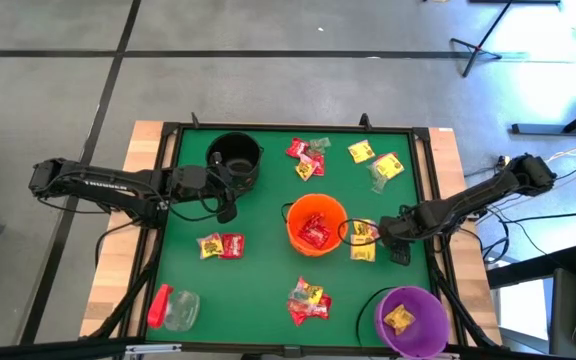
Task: Sort candy
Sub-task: Put the orange candy into the purple bin
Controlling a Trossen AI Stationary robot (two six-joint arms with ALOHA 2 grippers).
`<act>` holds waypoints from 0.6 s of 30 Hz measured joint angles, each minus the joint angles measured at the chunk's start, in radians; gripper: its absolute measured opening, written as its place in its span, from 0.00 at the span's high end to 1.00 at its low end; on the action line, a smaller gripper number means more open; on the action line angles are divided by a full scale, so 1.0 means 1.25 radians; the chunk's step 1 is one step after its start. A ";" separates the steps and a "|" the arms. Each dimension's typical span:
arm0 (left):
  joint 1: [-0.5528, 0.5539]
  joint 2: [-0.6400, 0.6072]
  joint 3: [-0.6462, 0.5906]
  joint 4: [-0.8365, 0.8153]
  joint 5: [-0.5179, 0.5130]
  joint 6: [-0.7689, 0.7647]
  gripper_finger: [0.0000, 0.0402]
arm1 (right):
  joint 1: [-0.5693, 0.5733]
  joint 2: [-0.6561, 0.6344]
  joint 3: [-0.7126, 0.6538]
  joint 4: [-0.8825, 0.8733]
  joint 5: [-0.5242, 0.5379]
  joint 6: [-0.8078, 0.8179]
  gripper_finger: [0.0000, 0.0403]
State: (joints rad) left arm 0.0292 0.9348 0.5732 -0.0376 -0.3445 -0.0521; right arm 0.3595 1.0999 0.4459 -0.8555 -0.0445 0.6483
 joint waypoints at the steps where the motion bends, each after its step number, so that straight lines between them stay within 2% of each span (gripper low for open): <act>1: 0.000 0.000 0.000 0.000 0.003 0.000 0.58 | 0.000 0.000 0.002 -0.001 0.002 0.001 0.44; 4: 0.000 0.000 0.000 0.000 0.006 0.000 0.58 | 0.000 0.001 0.015 0.002 0.027 0.001 0.53; 13: 0.000 0.000 0.000 0.000 0.007 -0.001 0.58 | -0.001 -0.009 0.022 -0.007 0.006 0.031 0.94; 15: 0.000 0.000 0.000 0.000 0.008 -0.001 0.58 | -0.001 -0.023 0.027 -0.012 -0.001 0.046 0.98; 18: 0.000 0.000 0.000 0.000 0.008 -0.001 0.58 | -0.001 -0.052 0.056 -0.049 0.003 0.067 0.95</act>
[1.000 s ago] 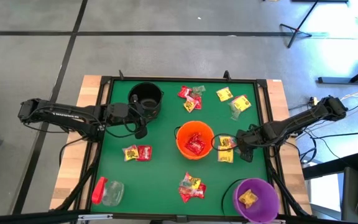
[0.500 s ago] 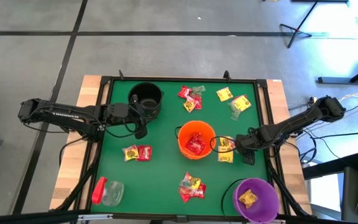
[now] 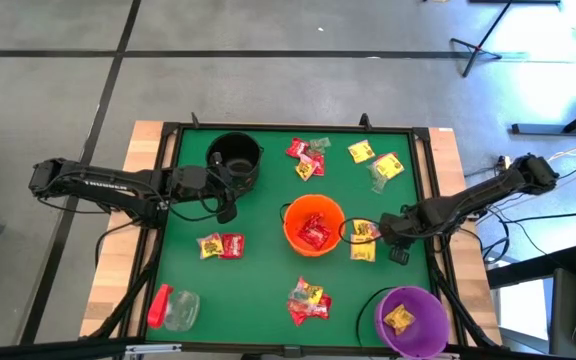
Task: Sort candy
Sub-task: Put the orange candy into the purple bin
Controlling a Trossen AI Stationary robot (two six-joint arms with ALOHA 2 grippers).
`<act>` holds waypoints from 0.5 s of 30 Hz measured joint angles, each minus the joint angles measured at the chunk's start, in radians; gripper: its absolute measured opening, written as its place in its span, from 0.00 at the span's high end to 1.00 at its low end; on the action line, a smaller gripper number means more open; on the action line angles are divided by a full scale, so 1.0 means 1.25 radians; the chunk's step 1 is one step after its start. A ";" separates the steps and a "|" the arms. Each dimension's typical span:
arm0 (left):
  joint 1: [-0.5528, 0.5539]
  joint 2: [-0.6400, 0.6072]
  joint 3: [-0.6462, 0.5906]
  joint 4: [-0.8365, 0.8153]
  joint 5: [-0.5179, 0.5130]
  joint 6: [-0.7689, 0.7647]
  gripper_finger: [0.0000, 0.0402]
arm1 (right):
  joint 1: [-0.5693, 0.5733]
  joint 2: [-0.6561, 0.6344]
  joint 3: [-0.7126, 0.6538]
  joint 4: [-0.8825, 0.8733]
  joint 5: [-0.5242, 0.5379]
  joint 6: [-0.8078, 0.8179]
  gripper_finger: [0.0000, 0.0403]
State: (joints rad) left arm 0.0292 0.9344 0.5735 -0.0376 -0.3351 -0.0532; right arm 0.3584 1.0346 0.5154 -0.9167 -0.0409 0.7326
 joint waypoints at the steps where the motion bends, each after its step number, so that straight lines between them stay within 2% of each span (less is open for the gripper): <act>1: 0.000 0.000 0.000 0.000 0.000 0.000 0.58 | 0.000 -0.011 0.014 -0.019 0.006 0.003 0.93; 6: 0.000 0.000 0.000 0.000 0.000 0.000 0.58 | 0.001 -0.065 0.115 -0.121 0.020 0.020 0.93; 10: 0.000 0.000 0.000 0.000 0.000 0.000 0.58 | 0.001 -0.103 0.218 -0.151 -0.047 0.041 0.98; 15: 0.000 0.000 0.000 0.000 0.000 -0.003 0.58 | 0.020 -0.129 0.339 -0.119 -0.089 0.128 0.98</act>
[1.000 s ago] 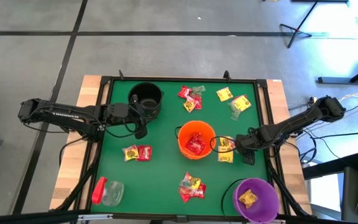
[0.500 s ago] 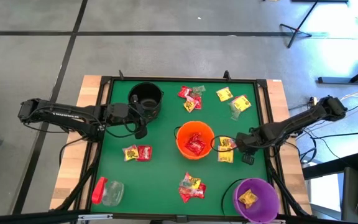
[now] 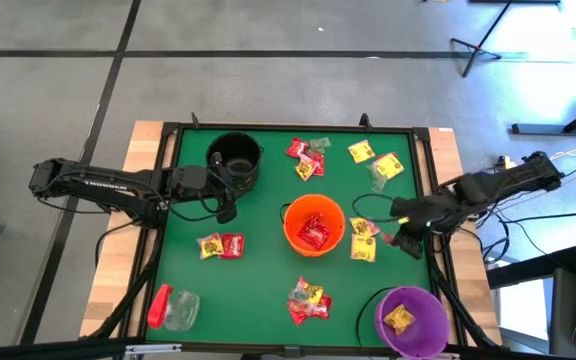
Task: Sort candy
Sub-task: Put the orange candy into the purple bin, then move the purple bin on the top right of the table
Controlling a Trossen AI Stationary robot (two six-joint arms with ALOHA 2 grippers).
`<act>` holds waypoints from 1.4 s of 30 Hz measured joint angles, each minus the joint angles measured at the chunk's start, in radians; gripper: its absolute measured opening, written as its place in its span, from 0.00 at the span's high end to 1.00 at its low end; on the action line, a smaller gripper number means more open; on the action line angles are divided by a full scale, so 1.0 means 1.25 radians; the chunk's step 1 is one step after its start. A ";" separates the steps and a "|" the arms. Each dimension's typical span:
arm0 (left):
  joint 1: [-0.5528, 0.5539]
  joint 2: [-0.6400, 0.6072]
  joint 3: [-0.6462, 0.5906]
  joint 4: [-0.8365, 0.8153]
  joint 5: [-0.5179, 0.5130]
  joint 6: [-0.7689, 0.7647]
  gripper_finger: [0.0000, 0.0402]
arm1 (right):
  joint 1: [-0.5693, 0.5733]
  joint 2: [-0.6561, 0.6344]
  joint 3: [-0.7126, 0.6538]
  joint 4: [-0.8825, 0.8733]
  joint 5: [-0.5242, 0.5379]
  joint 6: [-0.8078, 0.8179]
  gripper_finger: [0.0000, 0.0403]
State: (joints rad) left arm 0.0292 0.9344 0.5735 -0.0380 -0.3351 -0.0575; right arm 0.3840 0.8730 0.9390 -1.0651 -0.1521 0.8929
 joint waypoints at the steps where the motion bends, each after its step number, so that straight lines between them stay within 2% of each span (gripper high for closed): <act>1: 0.000 0.000 0.000 0.000 0.000 -0.006 0.58 | 0.020 0.000 0.016 0.016 0.001 0.015 0.98; 6: 0.000 0.000 0.000 -0.005 0.000 -0.025 0.58 | 0.170 0.032 0.047 0.062 0.012 0.112 0.99; 12: 0.000 0.000 0.000 -0.009 0.000 -0.036 0.58 | 0.369 0.140 0.046 0.065 0.024 0.244 0.99; 17: 0.000 0.000 0.000 -0.012 0.000 -0.039 0.58 | 0.463 0.220 0.046 0.116 0.035 0.331 0.99; 24: 0.000 0.000 0.000 -0.012 0.000 -0.040 0.58 | 0.502 0.277 0.046 0.162 0.060 0.430 0.95; 35: 0.000 0.000 0.000 -0.012 0.010 -0.054 0.58 | 0.499 0.330 0.046 0.194 0.042 0.438 0.67; 42: 0.000 0.000 0.000 -0.012 0.010 -0.054 0.58 | 0.499 0.323 0.046 0.171 0.023 0.425 0.63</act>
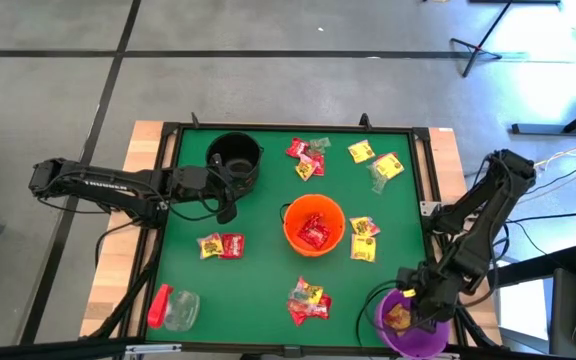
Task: Sort candy
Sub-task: Move the purple bin on the top right of the table
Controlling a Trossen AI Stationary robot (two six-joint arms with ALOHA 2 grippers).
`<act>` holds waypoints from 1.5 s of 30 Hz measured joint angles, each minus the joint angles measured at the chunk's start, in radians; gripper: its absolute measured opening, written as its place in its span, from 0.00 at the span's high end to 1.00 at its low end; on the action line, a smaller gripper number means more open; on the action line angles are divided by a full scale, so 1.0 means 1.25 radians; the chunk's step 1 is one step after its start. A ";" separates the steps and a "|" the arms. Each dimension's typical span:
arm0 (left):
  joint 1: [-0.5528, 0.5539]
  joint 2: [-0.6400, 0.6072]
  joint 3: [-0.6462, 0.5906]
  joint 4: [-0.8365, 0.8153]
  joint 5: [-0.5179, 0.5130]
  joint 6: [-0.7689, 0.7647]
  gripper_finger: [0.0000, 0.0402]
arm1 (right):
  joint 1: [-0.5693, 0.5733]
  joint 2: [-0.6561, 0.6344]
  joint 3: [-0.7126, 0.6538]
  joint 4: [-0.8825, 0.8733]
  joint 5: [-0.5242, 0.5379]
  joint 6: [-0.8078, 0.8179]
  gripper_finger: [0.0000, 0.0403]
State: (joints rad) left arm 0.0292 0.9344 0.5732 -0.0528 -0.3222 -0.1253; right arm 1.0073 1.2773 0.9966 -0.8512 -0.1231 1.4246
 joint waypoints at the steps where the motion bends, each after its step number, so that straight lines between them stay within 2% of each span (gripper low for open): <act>1: 0.000 0.000 0.000 0.000 0.000 0.000 0.58 | 0.000 -0.004 0.000 -0.005 0.002 0.000 0.63; 12: 0.000 0.000 0.000 0.000 -0.001 -0.003 0.58 | -0.015 -0.067 0.000 -0.067 0.080 -0.019 0.67; 18: 0.000 0.000 0.000 0.000 -0.005 -0.006 0.58 | -0.057 -0.093 0.000 -0.112 0.105 -0.088 0.67; 28: 0.000 0.000 0.000 0.000 -0.005 -0.018 0.58 | -0.084 -0.077 -0.006 -0.141 0.099 -0.198 0.67; 32: 0.000 0.000 0.000 0.000 -0.005 -0.018 0.58 | -0.084 -0.059 -0.015 -0.143 0.064 -0.204 0.67; 45: 0.000 0.000 0.000 0.000 -0.005 -0.017 0.58 | -0.084 -0.055 -0.015 -0.141 0.062 -0.205 0.67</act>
State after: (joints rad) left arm 0.0294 0.9344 0.5732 -0.0528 -0.3279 -0.1471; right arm 0.9028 1.2083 0.9775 -1.0279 -0.0452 1.1680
